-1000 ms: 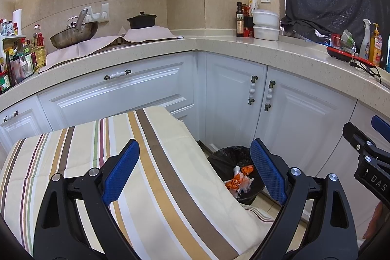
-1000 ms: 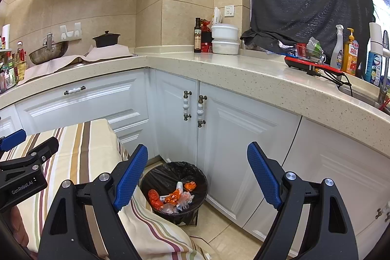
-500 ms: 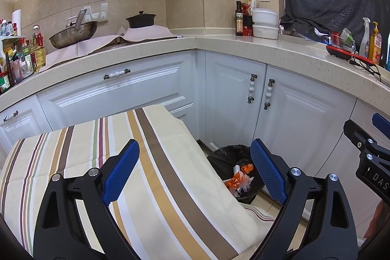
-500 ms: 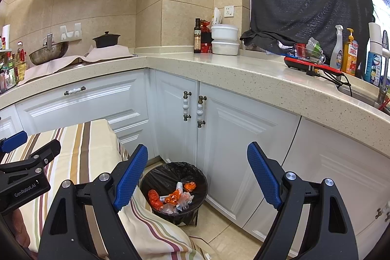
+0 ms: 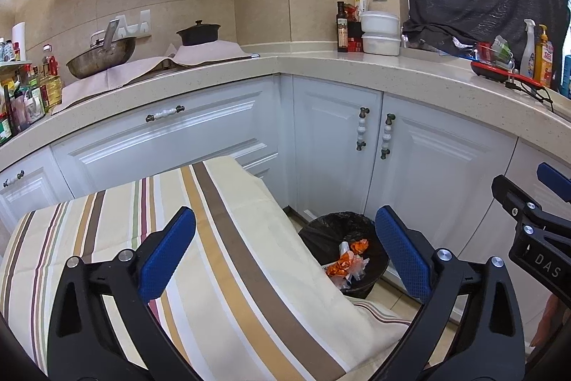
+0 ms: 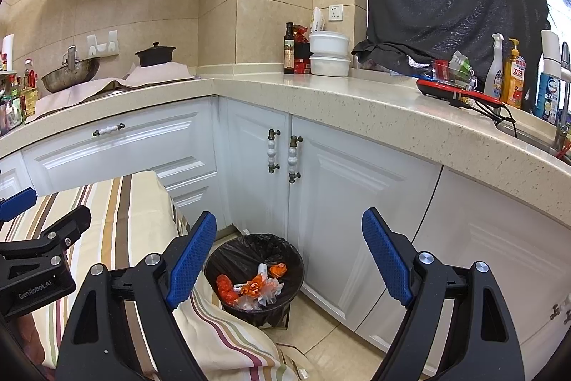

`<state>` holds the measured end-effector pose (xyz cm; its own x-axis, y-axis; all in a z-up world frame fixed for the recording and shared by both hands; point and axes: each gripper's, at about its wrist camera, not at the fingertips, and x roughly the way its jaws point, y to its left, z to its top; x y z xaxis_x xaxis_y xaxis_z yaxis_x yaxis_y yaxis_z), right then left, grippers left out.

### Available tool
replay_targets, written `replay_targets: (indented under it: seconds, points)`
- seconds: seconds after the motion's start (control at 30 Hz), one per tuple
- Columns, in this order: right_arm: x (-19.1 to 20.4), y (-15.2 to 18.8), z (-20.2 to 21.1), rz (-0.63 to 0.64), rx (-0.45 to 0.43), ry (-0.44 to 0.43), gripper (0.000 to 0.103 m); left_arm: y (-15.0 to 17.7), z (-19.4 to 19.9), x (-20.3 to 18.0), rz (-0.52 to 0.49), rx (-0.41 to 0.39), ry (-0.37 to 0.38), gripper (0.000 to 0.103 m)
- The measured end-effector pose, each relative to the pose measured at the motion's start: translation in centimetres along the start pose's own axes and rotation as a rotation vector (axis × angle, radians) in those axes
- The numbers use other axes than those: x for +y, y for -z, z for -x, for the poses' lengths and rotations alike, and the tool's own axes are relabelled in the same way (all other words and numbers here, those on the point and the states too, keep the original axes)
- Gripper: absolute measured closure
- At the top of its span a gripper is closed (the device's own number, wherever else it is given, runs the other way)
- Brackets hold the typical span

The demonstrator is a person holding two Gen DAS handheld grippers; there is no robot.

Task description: Collect trash

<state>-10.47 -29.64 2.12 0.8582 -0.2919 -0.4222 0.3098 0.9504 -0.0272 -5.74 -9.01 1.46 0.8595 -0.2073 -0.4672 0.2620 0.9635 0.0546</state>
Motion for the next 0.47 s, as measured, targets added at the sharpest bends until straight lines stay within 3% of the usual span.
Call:
replay_targets:
  seconds: [0.2,0.47]
  points:
    - [0.2,-0.1,-0.3,0.0,0.003,-0.005,0.022,-0.2,-0.3,0.3,-0.011,0.0,-0.004,0.005]
    - [2.5,-0.5,-2.6,0.035,0.034,-0.07,0.02,0.1,-2.9,5.4,0.075,0.081,-0.115,0.005]
